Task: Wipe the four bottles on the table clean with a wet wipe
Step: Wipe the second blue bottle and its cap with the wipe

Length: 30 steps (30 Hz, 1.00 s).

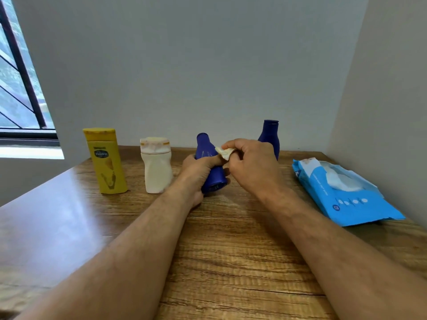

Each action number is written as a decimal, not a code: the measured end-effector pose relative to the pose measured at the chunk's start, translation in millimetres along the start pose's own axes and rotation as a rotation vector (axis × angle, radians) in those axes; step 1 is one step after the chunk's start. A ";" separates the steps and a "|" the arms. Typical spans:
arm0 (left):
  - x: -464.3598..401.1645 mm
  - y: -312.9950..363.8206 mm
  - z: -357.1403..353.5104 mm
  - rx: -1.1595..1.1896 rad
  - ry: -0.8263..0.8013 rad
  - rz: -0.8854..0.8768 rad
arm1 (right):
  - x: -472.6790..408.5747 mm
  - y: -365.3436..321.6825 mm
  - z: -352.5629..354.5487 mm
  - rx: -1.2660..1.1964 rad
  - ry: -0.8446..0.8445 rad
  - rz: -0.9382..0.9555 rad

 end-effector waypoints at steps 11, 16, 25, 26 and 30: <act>2.3 1.0 -9.5 0.177 -0.156 0.069 | 9.6 13.6 16.4 -0.020 0.046 -0.078; -1.0 -0.8 -5.0 0.194 -0.080 0.077 | 10.9 12.5 18.8 0.020 -0.005 -0.039; 12.3 -1.1 -15.2 0.099 -0.074 0.039 | 11.3 13.2 13.3 -0.082 -0.019 -0.025; 13.2 -1.0 -16.3 0.097 -0.076 0.039 | 11.7 13.6 11.5 -0.093 -0.034 -0.024; 14.2 0.6 -15.8 0.096 -0.093 0.025 | 11.8 14.1 10.2 -0.147 -0.030 -0.009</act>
Point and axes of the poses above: each hand's wrist, its own x-axis away from the middle knuckle, its own z-axis out of the back of the hand, y = z × x, the point moved 4 cm from there along -x, towards the middle knuckle, and after that the axes turned 12 degrees about z, right-handed, at the moved point
